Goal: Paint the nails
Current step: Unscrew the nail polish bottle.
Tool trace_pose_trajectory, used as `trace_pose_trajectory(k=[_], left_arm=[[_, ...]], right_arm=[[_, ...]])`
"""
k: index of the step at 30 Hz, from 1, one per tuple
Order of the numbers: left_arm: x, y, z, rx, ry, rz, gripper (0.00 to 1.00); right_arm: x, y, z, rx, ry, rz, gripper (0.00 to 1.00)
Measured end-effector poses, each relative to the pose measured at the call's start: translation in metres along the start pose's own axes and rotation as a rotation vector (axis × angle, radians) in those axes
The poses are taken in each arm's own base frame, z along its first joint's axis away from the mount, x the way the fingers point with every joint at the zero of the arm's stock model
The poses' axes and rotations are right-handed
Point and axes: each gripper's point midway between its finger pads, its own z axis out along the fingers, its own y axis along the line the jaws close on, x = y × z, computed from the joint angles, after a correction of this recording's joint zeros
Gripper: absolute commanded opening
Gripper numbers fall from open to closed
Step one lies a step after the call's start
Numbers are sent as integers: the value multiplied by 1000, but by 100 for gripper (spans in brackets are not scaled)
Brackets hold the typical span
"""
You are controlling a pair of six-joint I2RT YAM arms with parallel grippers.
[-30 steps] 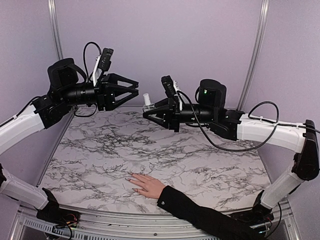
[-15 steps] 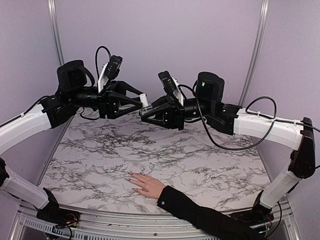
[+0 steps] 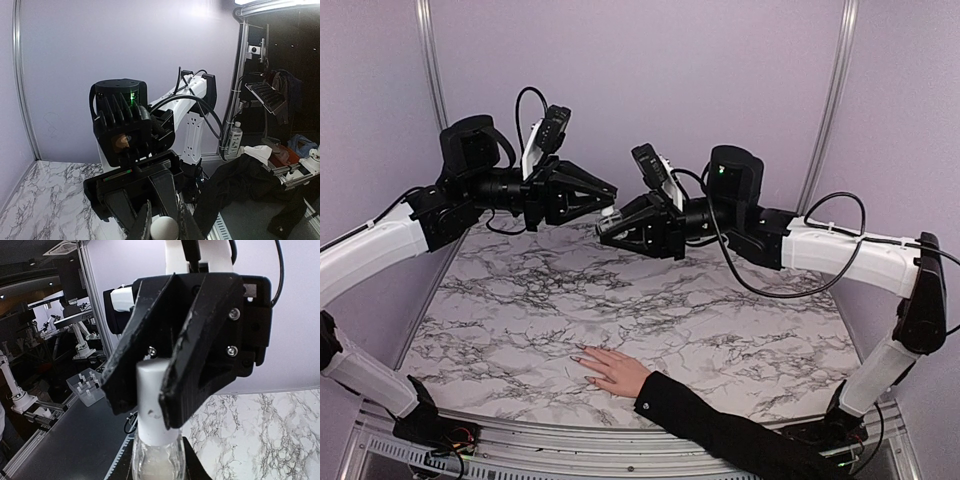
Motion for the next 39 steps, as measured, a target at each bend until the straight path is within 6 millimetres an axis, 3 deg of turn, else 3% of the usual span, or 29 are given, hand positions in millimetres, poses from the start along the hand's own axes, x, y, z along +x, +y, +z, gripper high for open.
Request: trace_pose_trajectory(k=[13,27,34,39], left_arm=[[-6,43,-1,-264,-34,-40,0],[-4,129,-6,-707,-81,-101,0],[-1,163,-16,-929,-102,-118,0],[9,180,-20,-1058,-102,-123,0]], right_arm=[[-11,-40,-12,259,-32,-52,0],[-19,-122,-47,788,-15,-116,0],[-21,-161,-57,1061,-11,-122,0],[-14,-177,-60,1202,6,-125,0]])
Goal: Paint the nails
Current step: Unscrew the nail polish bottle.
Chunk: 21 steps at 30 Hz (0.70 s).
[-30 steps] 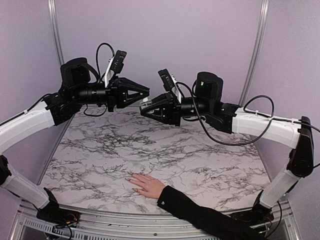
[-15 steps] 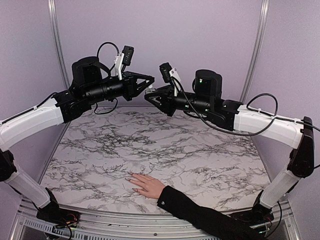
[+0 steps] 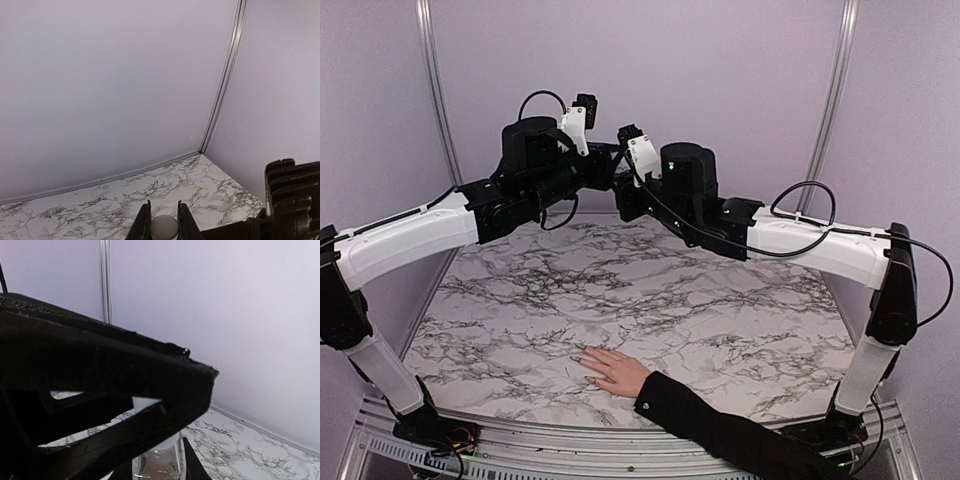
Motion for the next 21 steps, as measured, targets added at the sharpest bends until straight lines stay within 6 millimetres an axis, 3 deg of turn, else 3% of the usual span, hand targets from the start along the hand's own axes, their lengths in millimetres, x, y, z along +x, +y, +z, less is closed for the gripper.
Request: trace_pose_trajectory(k=[10,13,16,18,21], left_arm=[[7,8,4,-85,2,-13,3],[7,8,3,-85,2,-13,17],[6,6,1,-64,4,1,40],[9,-2,-7,14,23,4,54],[13,-15,-23,149,54,11,68]], right_arm=[[9,-5,8,102,21,-52,0],[9,-5,8,100,20,-55,0],[8,-7,6,78,20,-42,0],[9,-7,0,28,18,-26,0],[12,-7,-14,-86,15,-6,0]])
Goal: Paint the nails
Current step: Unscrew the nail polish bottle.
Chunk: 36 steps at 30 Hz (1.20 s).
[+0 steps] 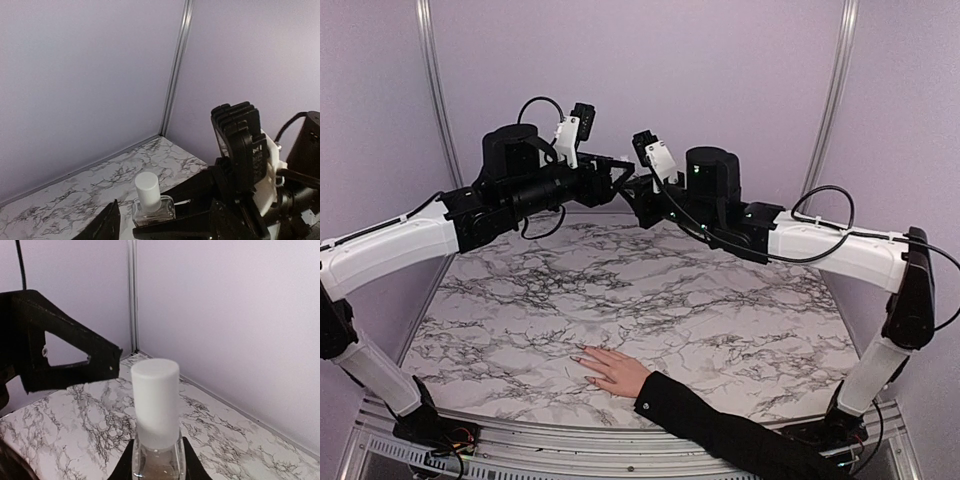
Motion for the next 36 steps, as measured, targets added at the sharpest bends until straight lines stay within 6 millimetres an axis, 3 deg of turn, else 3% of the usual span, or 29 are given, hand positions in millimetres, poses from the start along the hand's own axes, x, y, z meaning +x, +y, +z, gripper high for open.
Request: trace_pose_trajectory(k=[2,6,10,15,24,31,36], left_arm=[[-3,-7,-12,92,8,10,73],[-25,-22,-43,271,-18,54,73],[-40,-55,-74,465,-45,116,70],[-39,-88,-101,681,-35,151,62],[-26,-106,-112,841,17,127,47],[-21,-109,-111,858,27,142,42],[-15,-115,-111,877,34,152,25]], right_arm=[[-3,5,-12,-100,-7,4,0],[-25,26,-38,-315,-56,-8,0],[-41,60,-70,-548,-95,-19,0],[-43,92,-99,-792,-98,-3,0],[-37,119,-131,-1045,-39,63,0],[-27,130,-134,-1119,14,99,0],[-20,139,-135,-1157,45,116,0]])
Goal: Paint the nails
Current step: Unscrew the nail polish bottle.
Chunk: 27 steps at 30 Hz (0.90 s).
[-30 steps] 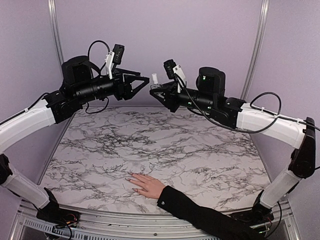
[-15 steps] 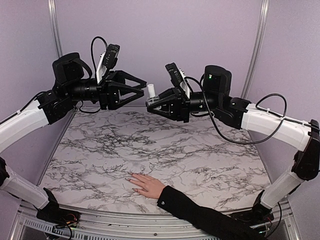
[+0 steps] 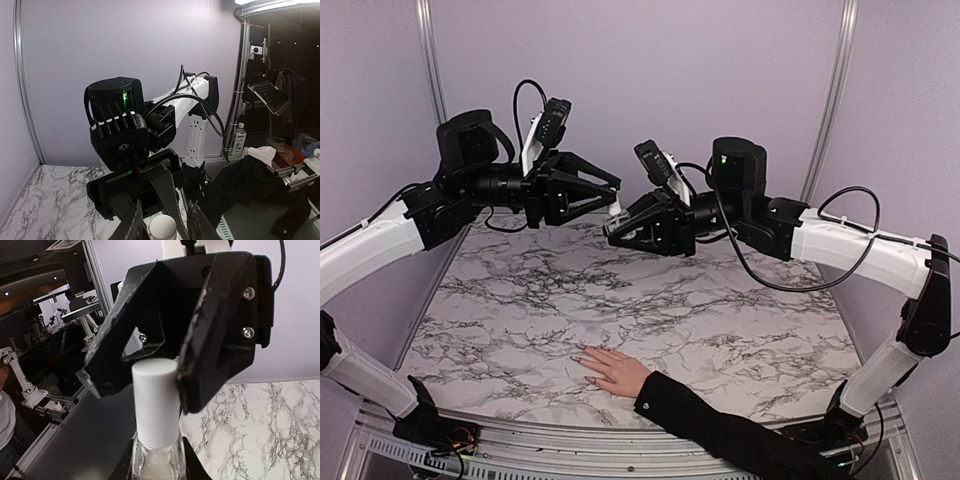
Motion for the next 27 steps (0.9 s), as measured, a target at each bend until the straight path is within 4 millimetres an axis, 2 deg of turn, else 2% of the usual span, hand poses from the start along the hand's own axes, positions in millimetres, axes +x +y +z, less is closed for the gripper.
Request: trace_pose_trajectory(k=[8,12,16,27], left_arm=[[10,0,4,11,28,-1,0],[12,4,3,-13,35,-13,0],[12,18,1,-94,36,-31,0],[21,79,-8,-462,18,-151,0]], right_arm=[[3,-1,3,-15,12,21,0],[3,-8,2,26,19,29,0],[2,-25,-1,126,16,7,0],[0,-88,-24,560,37,-82,0]])
